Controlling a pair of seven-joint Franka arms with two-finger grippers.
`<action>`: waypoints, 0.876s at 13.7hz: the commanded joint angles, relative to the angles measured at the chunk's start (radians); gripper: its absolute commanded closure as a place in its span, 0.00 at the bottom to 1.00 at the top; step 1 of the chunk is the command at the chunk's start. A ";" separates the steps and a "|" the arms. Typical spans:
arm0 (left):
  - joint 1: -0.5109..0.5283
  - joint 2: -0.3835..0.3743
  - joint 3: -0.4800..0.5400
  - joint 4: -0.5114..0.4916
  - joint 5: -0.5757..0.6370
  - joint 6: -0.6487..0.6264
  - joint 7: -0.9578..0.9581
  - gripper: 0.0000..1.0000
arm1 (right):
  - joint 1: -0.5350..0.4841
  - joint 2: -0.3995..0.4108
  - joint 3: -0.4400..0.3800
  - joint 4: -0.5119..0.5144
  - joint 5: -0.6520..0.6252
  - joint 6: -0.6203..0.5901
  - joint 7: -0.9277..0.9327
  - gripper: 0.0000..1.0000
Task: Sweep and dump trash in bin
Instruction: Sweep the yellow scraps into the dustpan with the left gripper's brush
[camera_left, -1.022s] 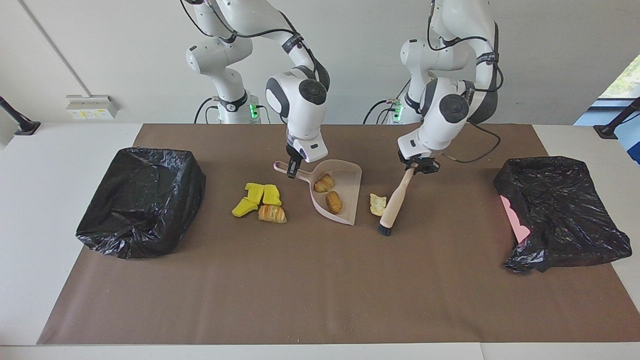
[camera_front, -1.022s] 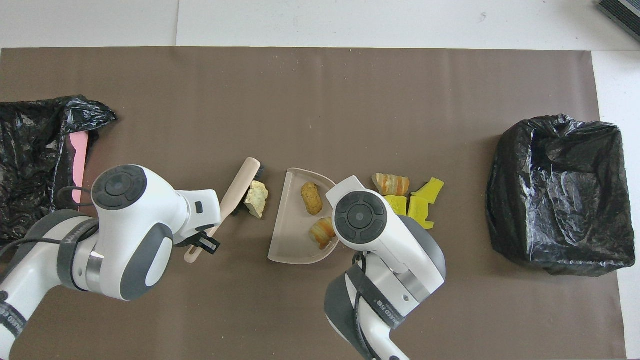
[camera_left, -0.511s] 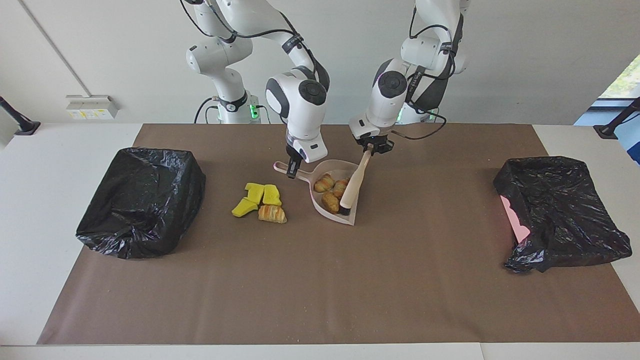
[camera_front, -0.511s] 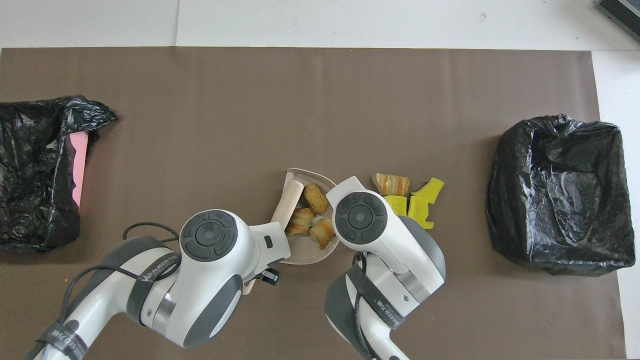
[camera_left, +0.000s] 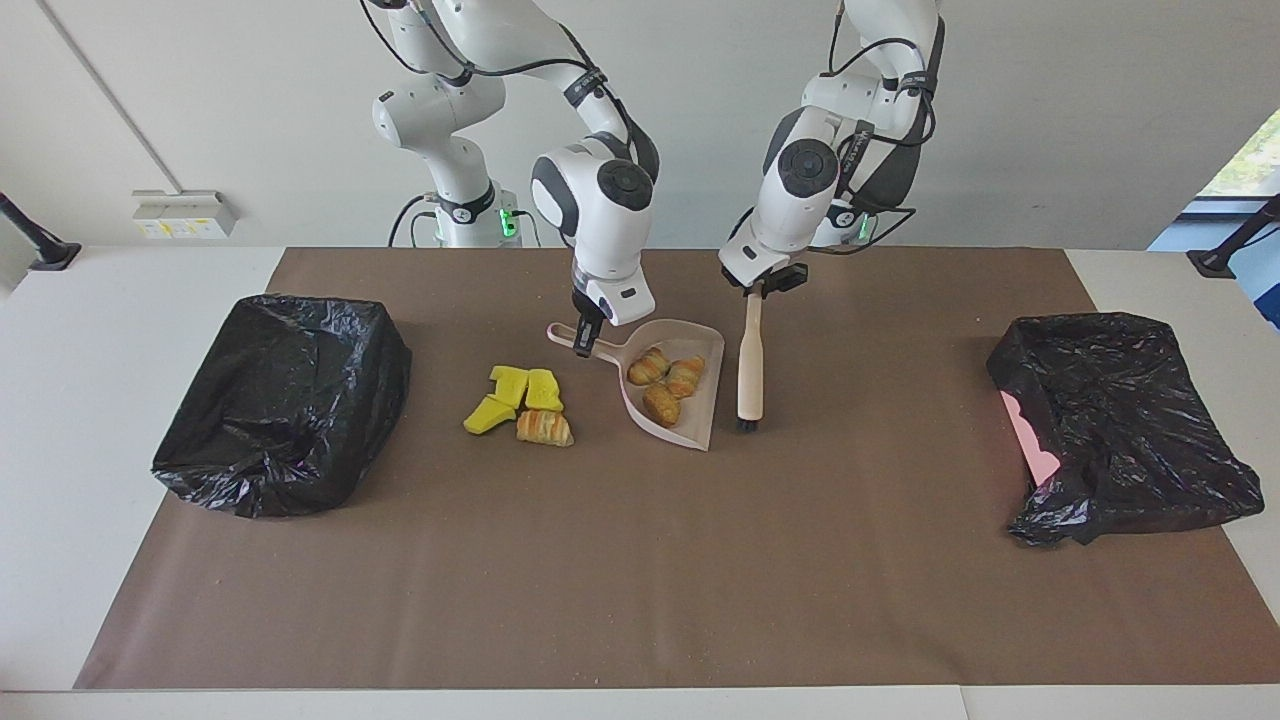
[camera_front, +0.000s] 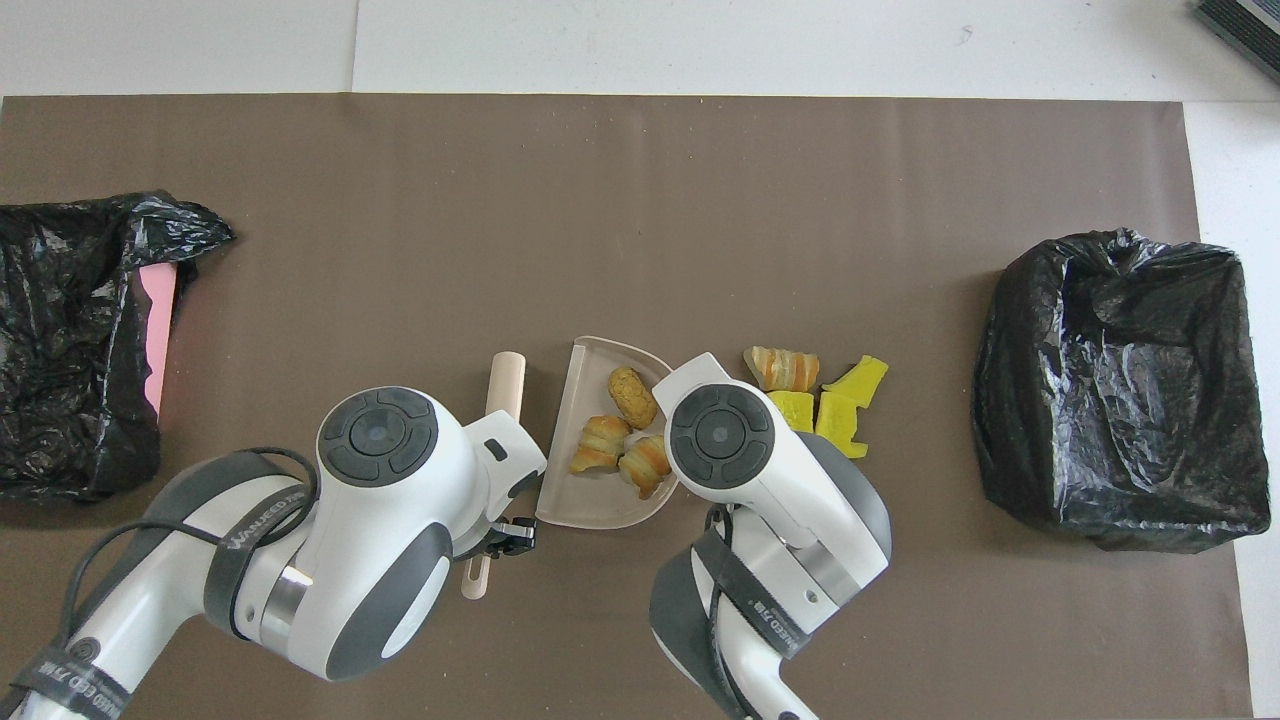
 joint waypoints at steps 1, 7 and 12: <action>0.031 -0.021 -0.003 -0.007 -0.010 -0.023 -0.108 1.00 | -0.005 0.004 0.010 -0.014 -0.018 0.032 0.040 1.00; 0.017 -0.079 -0.006 -0.124 -0.010 0.124 -0.166 1.00 | -0.005 0.004 0.010 -0.014 -0.018 0.034 0.040 1.00; 0.017 -0.083 -0.008 -0.135 -0.010 0.136 -0.168 1.00 | -0.015 -0.026 0.009 0.007 -0.020 -0.023 0.028 1.00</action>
